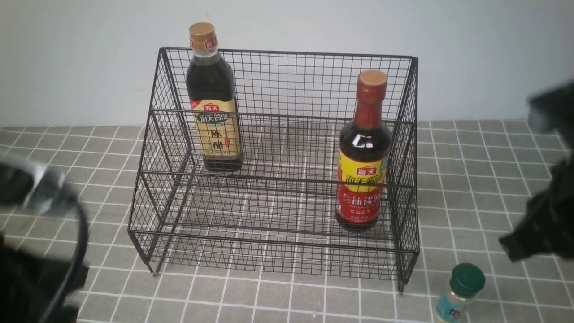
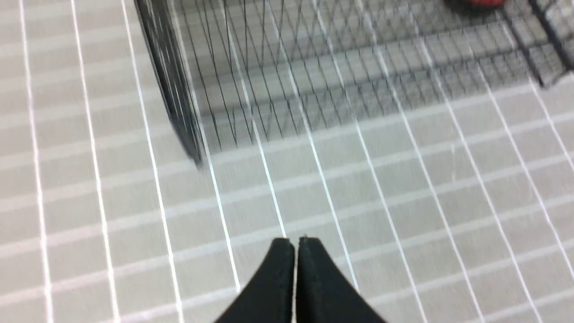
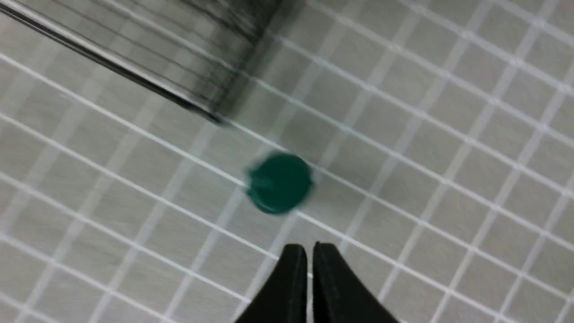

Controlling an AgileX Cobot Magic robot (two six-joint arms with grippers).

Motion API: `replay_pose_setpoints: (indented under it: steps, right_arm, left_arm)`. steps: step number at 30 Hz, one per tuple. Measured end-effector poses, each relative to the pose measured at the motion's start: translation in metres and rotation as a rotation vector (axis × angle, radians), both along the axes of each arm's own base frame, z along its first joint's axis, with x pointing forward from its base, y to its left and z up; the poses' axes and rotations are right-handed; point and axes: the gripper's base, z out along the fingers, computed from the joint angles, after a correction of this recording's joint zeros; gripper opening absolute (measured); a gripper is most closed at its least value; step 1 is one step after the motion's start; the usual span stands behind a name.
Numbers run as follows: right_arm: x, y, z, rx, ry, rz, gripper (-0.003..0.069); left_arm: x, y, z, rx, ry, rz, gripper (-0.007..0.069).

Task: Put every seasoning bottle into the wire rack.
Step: Use the right arm to grab the condiment bottle closest to it

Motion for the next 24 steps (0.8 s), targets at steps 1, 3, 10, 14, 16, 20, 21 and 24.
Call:
replay_pose_setpoints:
  steps: [1,3,10,14,16,20,21,24]
  right_arm:
    - [0.003,-0.002,-0.01,0.002,0.011,-0.035,0.0069]
    - [0.006,-0.002,-0.016,0.012,0.016,-0.055,0.0101]
    - [0.025,0.013,-0.04,0.078,0.073,-0.076,0.0379]
    - [0.037,0.02,-0.059,0.047,0.136,-0.081,0.0543]
    - [0.043,0.023,-0.07,0.032,0.171,-0.084,0.0579]
    - [0.054,0.029,-0.093,-0.002,0.237,-0.08,0.0598]
    - [0.056,0.03,-0.097,-0.007,0.245,-0.078,0.0596]
    - [0.06,0.032,-0.105,-0.012,0.253,-0.074,0.0549]
  left_arm:
    - [-0.008,0.002,-0.006,-0.013,0.0,0.007,-0.0007]
    - [-0.014,0.003,-0.011,-0.018,-0.003,0.009,-0.0007]
    - [-0.024,0.005,-0.02,-0.017,0.017,0.007,-0.0007]
    - [-0.026,0.005,-0.021,-0.012,0.033,0.003,-0.0007]
    - [-0.026,0.005,-0.021,-0.012,0.033,0.003,-0.0007]
    - [-0.026,0.005,-0.021,-0.012,0.033,0.003,-0.0007]
    - [-0.026,0.005,-0.021,-0.012,0.034,0.003,-0.0007]
    - [-0.026,0.005,-0.021,-0.012,0.034,0.003,-0.0007]
